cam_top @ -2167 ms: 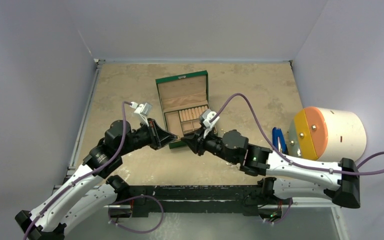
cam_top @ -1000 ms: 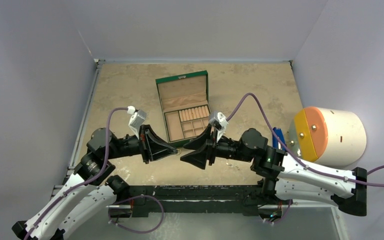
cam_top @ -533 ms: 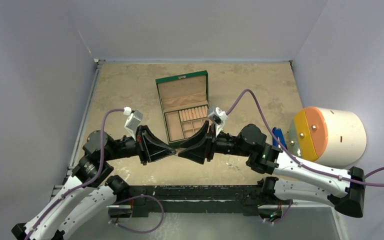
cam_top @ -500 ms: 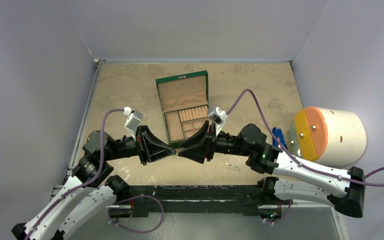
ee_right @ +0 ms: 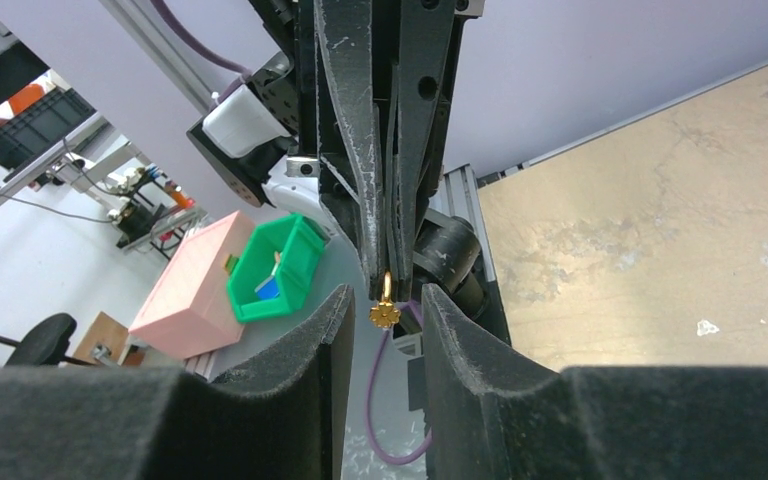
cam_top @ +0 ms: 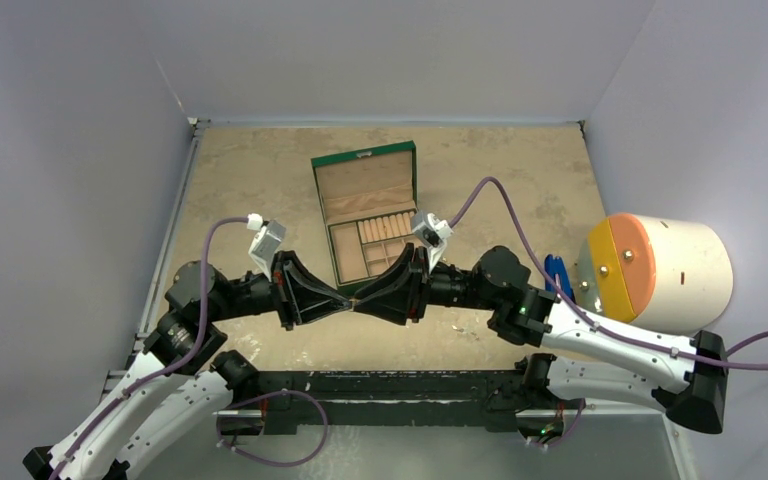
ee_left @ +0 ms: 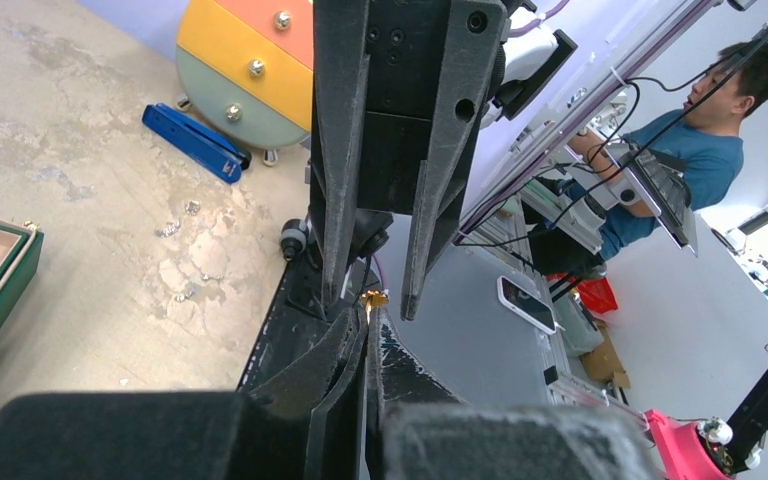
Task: Organize the mixed jewelry
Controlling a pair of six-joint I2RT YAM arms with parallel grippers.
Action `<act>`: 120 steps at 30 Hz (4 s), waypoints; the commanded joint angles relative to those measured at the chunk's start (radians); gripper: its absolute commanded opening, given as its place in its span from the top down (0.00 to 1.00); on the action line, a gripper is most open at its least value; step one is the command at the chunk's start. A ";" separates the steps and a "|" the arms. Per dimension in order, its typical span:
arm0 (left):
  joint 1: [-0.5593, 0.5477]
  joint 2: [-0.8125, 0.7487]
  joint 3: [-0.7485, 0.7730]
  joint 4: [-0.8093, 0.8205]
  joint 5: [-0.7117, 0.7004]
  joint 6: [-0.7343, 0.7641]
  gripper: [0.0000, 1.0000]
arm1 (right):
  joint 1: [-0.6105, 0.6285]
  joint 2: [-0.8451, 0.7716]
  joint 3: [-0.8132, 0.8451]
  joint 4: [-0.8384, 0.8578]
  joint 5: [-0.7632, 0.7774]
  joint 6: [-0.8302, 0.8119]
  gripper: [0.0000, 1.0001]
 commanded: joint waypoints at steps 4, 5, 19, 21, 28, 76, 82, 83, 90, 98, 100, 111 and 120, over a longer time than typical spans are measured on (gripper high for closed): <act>0.003 -0.010 0.016 0.051 -0.004 0.001 1.00 | -0.007 -0.008 0.002 0.055 -0.015 0.005 0.69; 0.004 -0.009 0.016 0.051 -0.005 0.001 1.00 | -0.007 -0.009 0.002 0.055 -0.015 0.005 0.70; 0.004 -0.011 0.016 0.038 -0.024 0.010 1.00 | -0.007 -0.008 -0.005 0.049 -0.010 0.001 0.73; 0.004 -0.010 0.015 0.037 -0.024 0.012 1.00 | -0.007 -0.008 -0.005 0.052 -0.012 0.001 0.76; 0.004 -0.010 0.014 0.024 -0.037 0.023 1.00 | -0.007 0.000 -0.004 0.055 -0.019 0.000 1.00; 0.006 -0.021 0.046 -0.374 -0.707 0.248 0.38 | -0.256 0.493 0.304 -0.519 0.813 -0.322 1.00; 0.018 -0.023 0.048 -0.378 -0.707 0.250 0.37 | -0.315 0.582 0.326 -0.436 0.755 -0.343 1.00; 0.022 -0.024 0.047 -0.378 -0.707 0.250 0.37 | -0.317 0.595 0.333 -0.425 0.756 -0.347 1.00; 0.064 -0.023 0.044 -0.373 -0.695 0.253 0.37 | -0.331 0.690 0.391 -0.392 0.754 -0.349 1.00; 0.098 -0.016 0.041 -0.366 -0.670 0.254 0.37 | -0.344 0.764 0.412 -0.362 0.759 -0.337 1.00; 0.106 -0.014 0.041 -0.364 -0.662 0.254 0.37 | -0.346 0.775 0.411 -0.357 0.751 -0.334 1.00; 0.130 -0.015 0.038 -0.357 -0.641 0.256 0.37 | -0.349 0.822 0.406 -0.352 0.709 -0.301 1.00; 0.135 -0.011 0.036 -0.355 -0.635 0.256 0.37 | -0.351 0.852 0.403 -0.352 0.710 -0.292 1.00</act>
